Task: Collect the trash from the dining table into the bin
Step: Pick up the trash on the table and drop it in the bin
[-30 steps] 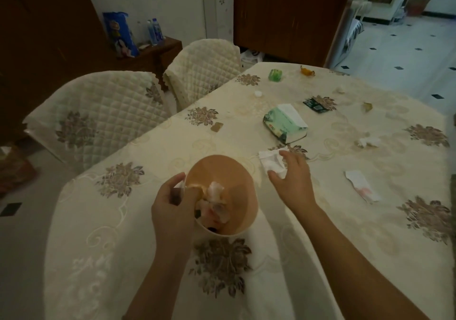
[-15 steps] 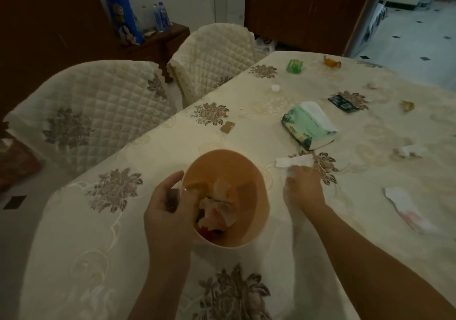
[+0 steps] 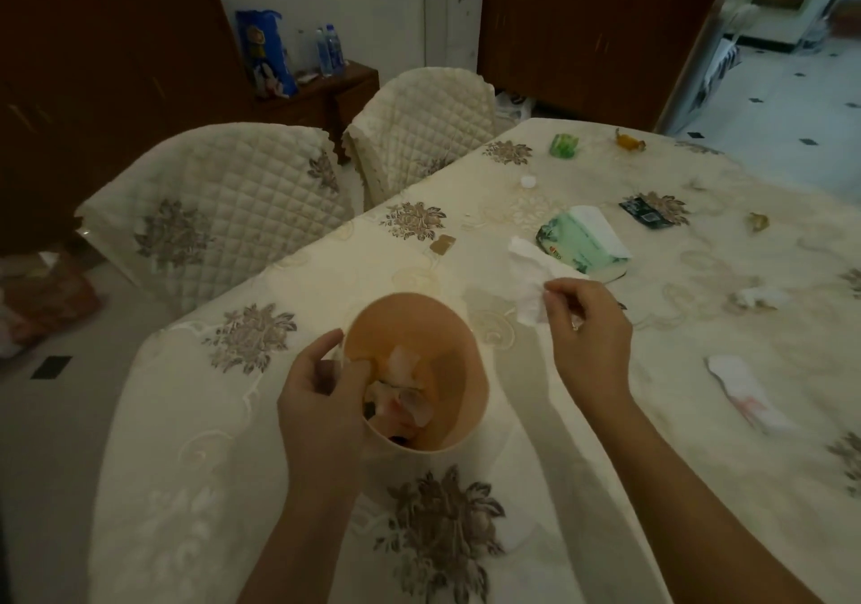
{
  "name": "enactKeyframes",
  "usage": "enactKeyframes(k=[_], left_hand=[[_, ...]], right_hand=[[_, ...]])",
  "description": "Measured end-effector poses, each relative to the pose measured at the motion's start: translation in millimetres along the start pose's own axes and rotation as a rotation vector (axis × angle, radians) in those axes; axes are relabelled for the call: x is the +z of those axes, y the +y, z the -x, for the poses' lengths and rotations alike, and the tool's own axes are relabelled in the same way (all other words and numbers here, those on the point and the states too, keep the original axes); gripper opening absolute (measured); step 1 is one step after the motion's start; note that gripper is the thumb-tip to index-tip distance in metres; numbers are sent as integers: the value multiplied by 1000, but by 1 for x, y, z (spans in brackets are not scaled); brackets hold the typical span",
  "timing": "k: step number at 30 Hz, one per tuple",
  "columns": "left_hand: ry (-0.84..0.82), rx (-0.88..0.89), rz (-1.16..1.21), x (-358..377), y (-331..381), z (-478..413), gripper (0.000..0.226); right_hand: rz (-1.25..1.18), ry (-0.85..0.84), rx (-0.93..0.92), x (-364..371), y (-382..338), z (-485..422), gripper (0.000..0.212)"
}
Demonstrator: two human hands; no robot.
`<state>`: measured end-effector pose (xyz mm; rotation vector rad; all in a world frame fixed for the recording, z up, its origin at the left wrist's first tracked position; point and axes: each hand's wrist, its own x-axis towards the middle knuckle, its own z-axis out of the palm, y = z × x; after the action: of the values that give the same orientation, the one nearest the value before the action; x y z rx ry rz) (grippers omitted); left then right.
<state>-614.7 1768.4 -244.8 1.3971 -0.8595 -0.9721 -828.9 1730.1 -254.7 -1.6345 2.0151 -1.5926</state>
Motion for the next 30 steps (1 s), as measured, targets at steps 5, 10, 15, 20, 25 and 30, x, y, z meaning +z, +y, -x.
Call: enactKeyframes(k=[5, 10, 15, 20, 25, 30], left_hand=[[40, 16, 1, -36, 13, 38, 29], [110, -6, 33, -84, 22, 78, 28], [188, -8, 54, -142, 23, 101, 27], [272, -9, 68, -217, 22, 88, 32], [377, -15, 57, -310, 24, 40, 36], [422, 20, -4, -411, 49, -15, 37]], right_hand=[[-115, -246, -315, -33, -84, 51, 13], [26, -783, -512, -24, -124, 113, 25], [44, -984, -526, -5, -166, 162, 28], [-10, -727, -552, 24, -214, 182, 31], [28, -505, -624, 87, -262, 187, 38], [147, -483, -590, 155, -310, 208, 55]])
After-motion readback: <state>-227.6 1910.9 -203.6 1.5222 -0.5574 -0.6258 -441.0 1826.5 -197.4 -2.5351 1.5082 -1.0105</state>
